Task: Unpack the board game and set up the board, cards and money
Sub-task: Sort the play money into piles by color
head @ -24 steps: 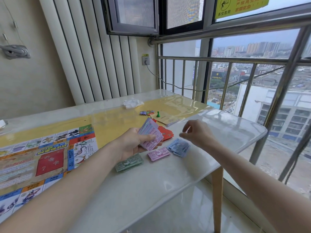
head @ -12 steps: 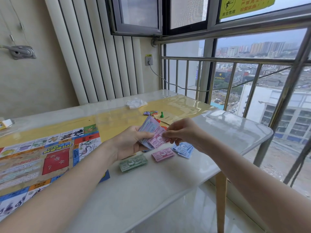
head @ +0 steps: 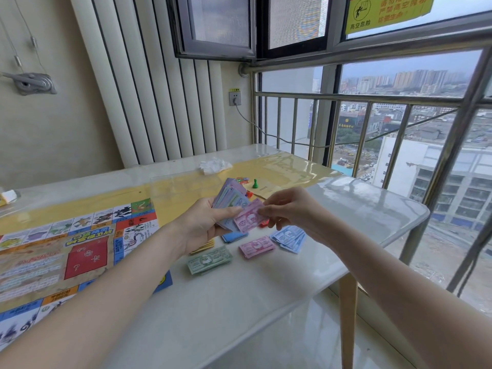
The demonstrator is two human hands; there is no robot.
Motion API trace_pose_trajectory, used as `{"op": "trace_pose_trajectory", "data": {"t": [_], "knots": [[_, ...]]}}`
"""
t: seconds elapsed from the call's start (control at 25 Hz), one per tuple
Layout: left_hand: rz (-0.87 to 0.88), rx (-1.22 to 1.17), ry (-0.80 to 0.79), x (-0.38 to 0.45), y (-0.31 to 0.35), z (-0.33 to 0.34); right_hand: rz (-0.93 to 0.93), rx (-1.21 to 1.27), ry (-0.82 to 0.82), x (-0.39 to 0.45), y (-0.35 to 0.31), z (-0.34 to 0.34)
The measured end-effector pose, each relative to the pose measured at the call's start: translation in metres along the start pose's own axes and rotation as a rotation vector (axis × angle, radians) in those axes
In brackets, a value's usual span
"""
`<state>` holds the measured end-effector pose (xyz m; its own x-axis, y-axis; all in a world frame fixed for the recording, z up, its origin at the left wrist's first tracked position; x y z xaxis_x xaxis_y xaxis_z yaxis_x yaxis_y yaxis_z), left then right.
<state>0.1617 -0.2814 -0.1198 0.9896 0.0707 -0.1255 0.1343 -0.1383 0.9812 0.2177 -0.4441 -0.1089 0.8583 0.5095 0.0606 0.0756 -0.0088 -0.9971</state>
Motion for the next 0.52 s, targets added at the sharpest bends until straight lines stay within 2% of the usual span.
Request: {"op": "trace_pose_trajectory", "data": {"t": [0.12, 0.2, 0.52], "knots": [[-0.001, -0.008, 0.022, 0.006, -0.002, -0.001, 0.013, 0.102, 0.132, -0.001, -0.007, -0.025], [-0.005, -0.008, 0.013, 0.009, -0.003, 0.003, -0.002, 0.078, 0.182, -0.002, -0.011, -0.044], [-0.028, 0.061, 0.038, 0.027, 0.003, 0.030, 0.031, -0.011, 0.248, -0.008, 0.004, -0.079]]}}
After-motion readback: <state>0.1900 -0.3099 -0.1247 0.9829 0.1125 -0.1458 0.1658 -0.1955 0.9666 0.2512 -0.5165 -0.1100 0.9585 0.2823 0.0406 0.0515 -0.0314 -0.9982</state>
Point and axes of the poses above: each hand's wrist, its own x-axis towards the middle knuckle, its own z-axis out of the palm, y = z × x, the point moved 4 cm from there along x, towards the middle knuckle, and after that the axes turned 13 degrees about x, right-handed, at the moved point
